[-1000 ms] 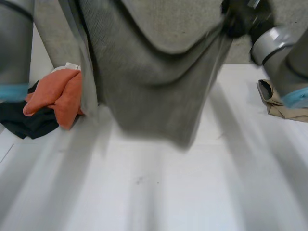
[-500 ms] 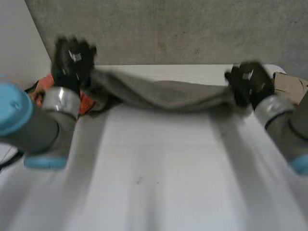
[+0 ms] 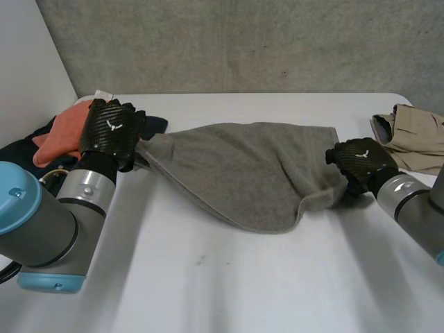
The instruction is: Fold the laundry.
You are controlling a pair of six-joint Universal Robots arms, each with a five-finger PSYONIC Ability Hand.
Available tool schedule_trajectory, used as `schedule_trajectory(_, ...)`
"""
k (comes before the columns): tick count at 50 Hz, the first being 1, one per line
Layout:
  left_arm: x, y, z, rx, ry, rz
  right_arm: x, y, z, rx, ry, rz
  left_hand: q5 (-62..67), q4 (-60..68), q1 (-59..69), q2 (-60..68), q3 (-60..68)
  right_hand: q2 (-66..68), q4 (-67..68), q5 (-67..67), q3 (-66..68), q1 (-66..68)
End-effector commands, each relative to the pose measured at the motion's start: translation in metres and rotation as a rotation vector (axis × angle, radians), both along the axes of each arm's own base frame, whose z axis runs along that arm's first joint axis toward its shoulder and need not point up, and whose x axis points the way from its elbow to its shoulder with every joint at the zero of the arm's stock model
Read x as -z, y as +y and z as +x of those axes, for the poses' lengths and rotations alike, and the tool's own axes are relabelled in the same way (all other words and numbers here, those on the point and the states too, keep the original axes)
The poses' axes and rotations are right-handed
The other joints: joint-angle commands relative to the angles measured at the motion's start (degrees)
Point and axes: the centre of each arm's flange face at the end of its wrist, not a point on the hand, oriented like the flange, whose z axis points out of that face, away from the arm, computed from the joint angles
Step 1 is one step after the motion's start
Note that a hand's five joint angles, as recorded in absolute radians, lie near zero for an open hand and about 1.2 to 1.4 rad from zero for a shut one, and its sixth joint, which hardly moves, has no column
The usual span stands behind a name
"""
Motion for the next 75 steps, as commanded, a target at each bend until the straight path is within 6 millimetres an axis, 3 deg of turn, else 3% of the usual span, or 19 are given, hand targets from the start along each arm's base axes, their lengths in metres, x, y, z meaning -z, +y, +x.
schedule_trajectory(1, -0.002, -0.001, 0.000, 0.000, 0.008, -0.001, -0.012, -0.013, -0.014, 0.021, -0.003, 0.092, 13.89, 11.11, 14.86, 11.42, 11.67, 1.92, 2.73, 2.93, 2.56, 4.90)
schedule_trajectory(9, -0.004, 0.000, 0.001, -0.001, 0.012, -0.007, -0.042, -0.019, -0.020, -0.011, 0.008, 0.137, 13.89, 11.11, 14.86, 11.42, 11.67, 2.76, 3.58, 3.77, 3.41, 5.74)
schedule_trajectory(16, -0.007, 0.000, 0.001, -0.001, 0.014, -0.012, -0.037, -0.011, -0.019, 0.002, 0.018, 0.223, 13.89, 11.11, 14.86, 11.42, 11.67, 2.93, 3.74, 3.94, 3.57, 5.91)
schedule_trajectory(25, -0.009, 0.000, 0.001, -0.003, 0.015, -0.019, -0.010, 0.012, -0.024, 0.086, -0.106, 0.440, 13.89, 11.11, 14.86, 11.42, 11.67, 1.42, 2.24, 2.44, 2.07, 4.40)
schedule_trajectory(31, -0.009, -0.002, 0.003, -0.007, 0.017, -0.019, 0.009, 0.021, -0.023, 0.106, -0.147, 0.462, 13.89, 11.11, 14.86, 11.42, 11.67, 0.58, 1.39, 1.59, 1.22, 3.56)
schedule_trajectory(43, -0.009, -0.003, 0.004, -0.012, 0.015, -0.022, 0.032, 0.004, -0.020, 0.142, -0.228, 0.408, 13.89, 11.11, 14.86, 11.42, 11.67, 3.76, 4.58, 4.78, 4.41, 6.74)
schedule_trajectory(47, -0.007, -0.001, 0.004, -0.013, 0.005, 0.009, 0.040, -0.004, -0.021, 0.159, -0.220, 0.397, 13.89, 11.11, 14.86, 11.42, 11.67, 17.70, 18.51, 18.71, 18.34, 20.68)
schedule_trajectory(49, -0.004, 0.001, 0.005, -0.012, -0.002, 0.054, 0.043, -0.007, -0.020, 0.168, -0.206, 0.396, 13.89, 11.11, 14.86, 11.42, 11.67, 36.00, 36.81, 37.01, 36.64, 38.98)
schedule_trajectory(50, -0.003, 0.001, 0.006, -0.012, -0.002, 0.064, 0.042, -0.008, -0.019, 0.176, -0.200, 0.388, 13.89, 11.11, 14.86, 11.42, 11.67, 53.49, 54.31, 54.51, 54.14, 56.47)
schedule_trajectory(57, 0.004, 0.011, 0.010, -0.014, -0.045, 0.184, 0.028, -0.005, -0.022, 0.173, -0.180, 0.349, 13.89, 11.11, 14.86, 11.42, 11.67, 53.67, 54.48, 54.68, 54.31, 56.65)
schedule_trajectory(61, 0.001, 0.019, 0.018, -0.026, -0.073, 0.232, -0.002, 0.008, -0.023, 0.106, -0.062, 0.245, 13.89, 11.11, 14.86, 11.42, 11.67, 53.67, 54.48, 54.68, 54.31, 56.65)
schedule_trajectory(65, 0.000, 0.031, 0.026, -0.036, -0.105, 0.305, -0.023, 0.027, -0.041, 0.055, 0.181, 0.179, 13.89, 11.11, 14.86, 11.42, 11.67, 53.67, 54.48, 54.68, 54.31, 56.65)
schedule_trajectory(69, 0.001, 0.050, 0.042, -0.064, -0.160, 0.426, -0.039, 0.053, -0.072, 0.013, 0.452, 0.202, 13.89, 11.11, 14.86, 11.42, 11.67, 53.67, 54.48, 54.68, 54.31, 56.65)
schedule_trajectory(75, 0.007, 0.081, 0.060, -0.076, -0.285, 0.603, -0.058, 0.079, -0.092, -0.008, 0.567, 0.271, 13.89, 11.11, 14.86, 11.42, 11.67, 53.67, 54.48, 54.68, 54.31, 56.65)
